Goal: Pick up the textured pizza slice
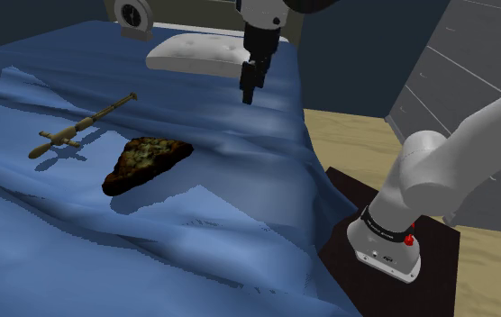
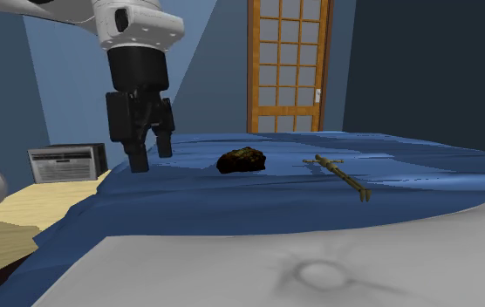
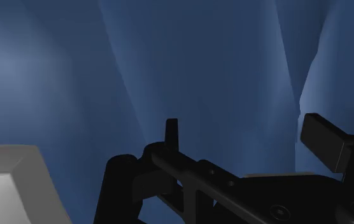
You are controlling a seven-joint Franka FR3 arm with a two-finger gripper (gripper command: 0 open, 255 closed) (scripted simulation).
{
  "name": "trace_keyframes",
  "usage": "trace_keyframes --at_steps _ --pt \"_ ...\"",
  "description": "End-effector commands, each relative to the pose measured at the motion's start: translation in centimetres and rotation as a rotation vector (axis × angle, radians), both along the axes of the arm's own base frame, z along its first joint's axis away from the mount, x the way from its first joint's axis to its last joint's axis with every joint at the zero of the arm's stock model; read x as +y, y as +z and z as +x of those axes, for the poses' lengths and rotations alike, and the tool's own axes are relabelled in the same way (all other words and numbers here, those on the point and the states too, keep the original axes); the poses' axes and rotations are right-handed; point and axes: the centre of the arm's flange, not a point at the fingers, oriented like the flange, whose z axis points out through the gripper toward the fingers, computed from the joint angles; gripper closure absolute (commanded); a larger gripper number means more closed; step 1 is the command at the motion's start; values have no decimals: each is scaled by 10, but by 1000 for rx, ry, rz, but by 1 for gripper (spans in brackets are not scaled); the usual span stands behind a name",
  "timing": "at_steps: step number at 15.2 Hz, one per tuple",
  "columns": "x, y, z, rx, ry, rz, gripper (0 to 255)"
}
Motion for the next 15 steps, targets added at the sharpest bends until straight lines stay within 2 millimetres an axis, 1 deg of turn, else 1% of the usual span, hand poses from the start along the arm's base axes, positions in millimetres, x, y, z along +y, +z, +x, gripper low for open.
trace_keyframes --at_steps 1,5,8,11,15 --pt "26 -4 8 -1 60 -1 0" --pt "75 -10 20 -4 178 -4 0" --pt "113 -14 25 -6 267 -7 0" --pt "152 -19 26 -8 355 -9 0" --pt "203 -26 23 -11 473 -13 0"
